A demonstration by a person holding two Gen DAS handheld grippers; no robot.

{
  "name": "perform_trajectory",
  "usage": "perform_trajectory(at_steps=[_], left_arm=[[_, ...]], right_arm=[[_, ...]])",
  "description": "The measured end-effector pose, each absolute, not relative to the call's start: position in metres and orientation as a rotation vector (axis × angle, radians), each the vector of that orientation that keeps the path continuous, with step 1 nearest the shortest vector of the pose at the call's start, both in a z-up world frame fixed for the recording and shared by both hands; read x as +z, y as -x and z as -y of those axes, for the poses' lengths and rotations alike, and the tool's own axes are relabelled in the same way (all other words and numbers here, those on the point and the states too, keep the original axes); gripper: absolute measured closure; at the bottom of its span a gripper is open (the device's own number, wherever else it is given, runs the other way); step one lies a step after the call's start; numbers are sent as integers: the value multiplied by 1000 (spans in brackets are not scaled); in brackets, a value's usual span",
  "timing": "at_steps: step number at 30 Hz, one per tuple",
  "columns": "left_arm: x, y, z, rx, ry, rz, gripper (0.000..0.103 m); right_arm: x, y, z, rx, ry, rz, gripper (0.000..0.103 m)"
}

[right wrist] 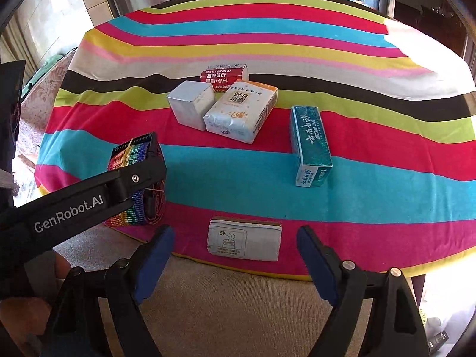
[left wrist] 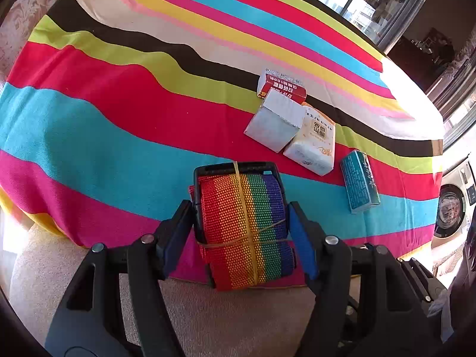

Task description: Organize objects

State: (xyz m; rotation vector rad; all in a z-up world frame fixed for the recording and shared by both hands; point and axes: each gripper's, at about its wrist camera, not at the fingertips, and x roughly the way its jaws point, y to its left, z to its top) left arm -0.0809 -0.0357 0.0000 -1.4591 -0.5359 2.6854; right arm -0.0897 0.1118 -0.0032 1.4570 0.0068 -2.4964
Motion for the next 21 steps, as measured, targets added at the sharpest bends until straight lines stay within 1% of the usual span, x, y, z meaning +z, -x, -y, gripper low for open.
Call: perform_trajectory(at_steps=[1,3,4,6,9,16,21], left_arm=[[0,82,35,2685,1460,535,35],[-2,85,35,2689,1457,532,35],[-2,85,34,2691,1455,529,35],[-1,83,33,2696,1451,521,35],[-1,83,30,2701,1448,504,35],[2,80,25,2691,1434,479,35],[7,76,15,2646,1420,449,36]], right_arm=[[-5,91,-111,-2496,-1466,-13,27],[-7,91,-108,-2493,-1482,-23,40],[-8,92,-107,-2496,-1488,-33,42],[-8,90,-105,-2511,-1482,-61,55],[-7,88,-104,-2515,-1472,-73,56],[-1,80,-111,-2530,-1460,-22,56],[5,76,-126,-2554,-1462,53,56]])
